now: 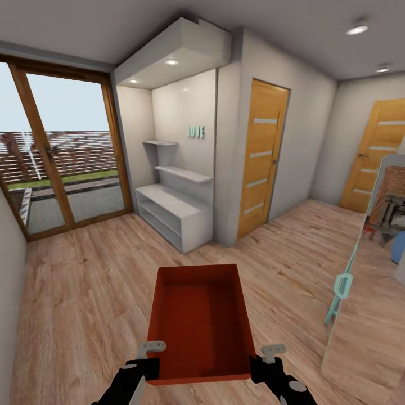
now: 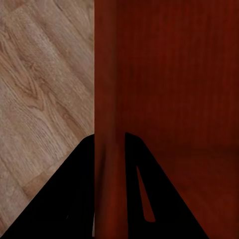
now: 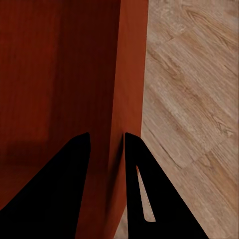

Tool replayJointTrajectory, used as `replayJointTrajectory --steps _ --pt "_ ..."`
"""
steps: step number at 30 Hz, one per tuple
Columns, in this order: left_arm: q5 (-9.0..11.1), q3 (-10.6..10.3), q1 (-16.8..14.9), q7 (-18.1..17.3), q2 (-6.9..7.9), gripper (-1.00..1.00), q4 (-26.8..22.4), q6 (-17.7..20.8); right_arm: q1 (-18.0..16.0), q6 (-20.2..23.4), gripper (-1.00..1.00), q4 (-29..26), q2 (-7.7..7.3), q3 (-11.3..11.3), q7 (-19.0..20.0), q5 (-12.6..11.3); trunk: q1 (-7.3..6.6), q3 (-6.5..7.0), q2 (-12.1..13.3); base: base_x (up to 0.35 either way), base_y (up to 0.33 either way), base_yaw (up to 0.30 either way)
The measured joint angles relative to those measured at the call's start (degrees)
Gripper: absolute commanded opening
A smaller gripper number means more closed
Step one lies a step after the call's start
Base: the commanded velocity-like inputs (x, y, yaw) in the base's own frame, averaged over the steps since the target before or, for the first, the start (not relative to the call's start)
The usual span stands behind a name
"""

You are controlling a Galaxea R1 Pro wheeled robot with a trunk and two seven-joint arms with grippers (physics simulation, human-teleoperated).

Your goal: Move the two storage containers from the living room to the garage. In the garage, place one container on the floor and stack the other container on top of it (either order is fine).

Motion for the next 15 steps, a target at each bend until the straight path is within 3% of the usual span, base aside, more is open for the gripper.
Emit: replayJointTrajectory --steps 4,15 --pt "0.0 0.0 0.0 0.0 -0.01 -1.00 0.0 0.0 0.0 0.0 -1.00 0.0 0.00 0.0 0.0 0.0 0.00 0.00 0.0 0.325 0.000 -0.100" --pt "0.0 0.0 0.0 0.0 -0.01 -1.00 0.0 0.0 0.0 0.0 -1.00 0.0 -0.01 0.0 0.0 0.0 0.00 0.00 0.0 0.325 0.000 -0.267"
